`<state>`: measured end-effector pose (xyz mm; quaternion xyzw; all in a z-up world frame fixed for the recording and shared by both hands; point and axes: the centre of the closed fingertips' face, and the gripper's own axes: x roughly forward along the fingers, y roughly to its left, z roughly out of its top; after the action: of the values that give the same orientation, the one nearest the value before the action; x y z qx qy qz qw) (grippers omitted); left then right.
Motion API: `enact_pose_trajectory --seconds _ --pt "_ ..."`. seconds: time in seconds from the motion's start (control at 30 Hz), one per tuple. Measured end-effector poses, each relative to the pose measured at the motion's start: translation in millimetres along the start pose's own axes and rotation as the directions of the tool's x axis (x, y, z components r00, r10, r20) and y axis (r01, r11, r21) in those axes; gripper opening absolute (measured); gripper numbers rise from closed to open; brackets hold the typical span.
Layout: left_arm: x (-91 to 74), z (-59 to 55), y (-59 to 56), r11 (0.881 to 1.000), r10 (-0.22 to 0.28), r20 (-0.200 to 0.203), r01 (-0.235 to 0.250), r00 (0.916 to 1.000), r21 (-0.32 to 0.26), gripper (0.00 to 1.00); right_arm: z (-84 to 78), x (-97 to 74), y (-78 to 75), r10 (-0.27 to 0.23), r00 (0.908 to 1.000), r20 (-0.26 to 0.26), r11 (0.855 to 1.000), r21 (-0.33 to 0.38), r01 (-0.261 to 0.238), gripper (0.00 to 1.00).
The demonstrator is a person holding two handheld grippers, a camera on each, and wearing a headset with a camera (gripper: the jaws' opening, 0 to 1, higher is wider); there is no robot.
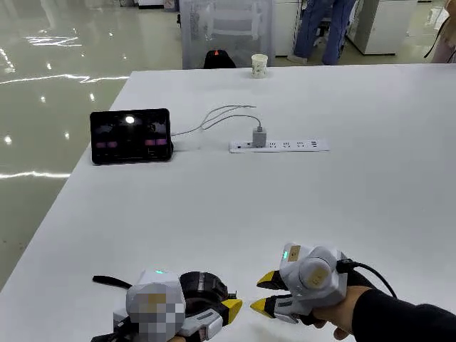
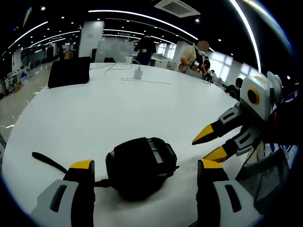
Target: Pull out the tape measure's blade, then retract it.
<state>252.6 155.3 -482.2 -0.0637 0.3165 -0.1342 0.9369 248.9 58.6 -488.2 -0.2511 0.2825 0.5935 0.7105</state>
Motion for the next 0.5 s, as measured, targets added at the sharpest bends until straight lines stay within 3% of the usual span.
enact_pose_trajectory --seconds 0.1,0.2,0.27,0.5 --pt "-2.9 2.7 5.5 1.000 -0.005 -0.001 0.005 1.0000 0.000 0.92 -3.0 -5.3 0.6 -0.007 1.0000 -0.004 1.000 0.001 0.007 0.21" --pt "-7.0 -3.0 18.0 0.999 0.031 -0.053 -0.032 0.9981 -0.020 0.99 -5.4 -12.0 -1.4 -0.021 0.9998 -0.001 0.999 0.036 0.021 0.24" --pt "-7.7 -1.7 23.5 0.999 0.026 -0.051 -0.027 0.9984 -0.019 0.99 -5.7 -15.9 -1.8 -0.025 0.9997 0.007 0.999 0.046 0.025 0.25" --pt "-16.6 8.5 28.1 0.999 -0.047 -0.044 0.047 0.9979 -0.018 0.99 -15.9 -30.4 -7.6 -0.059 0.9983 0.007 0.996 0.075 0.058 0.27"
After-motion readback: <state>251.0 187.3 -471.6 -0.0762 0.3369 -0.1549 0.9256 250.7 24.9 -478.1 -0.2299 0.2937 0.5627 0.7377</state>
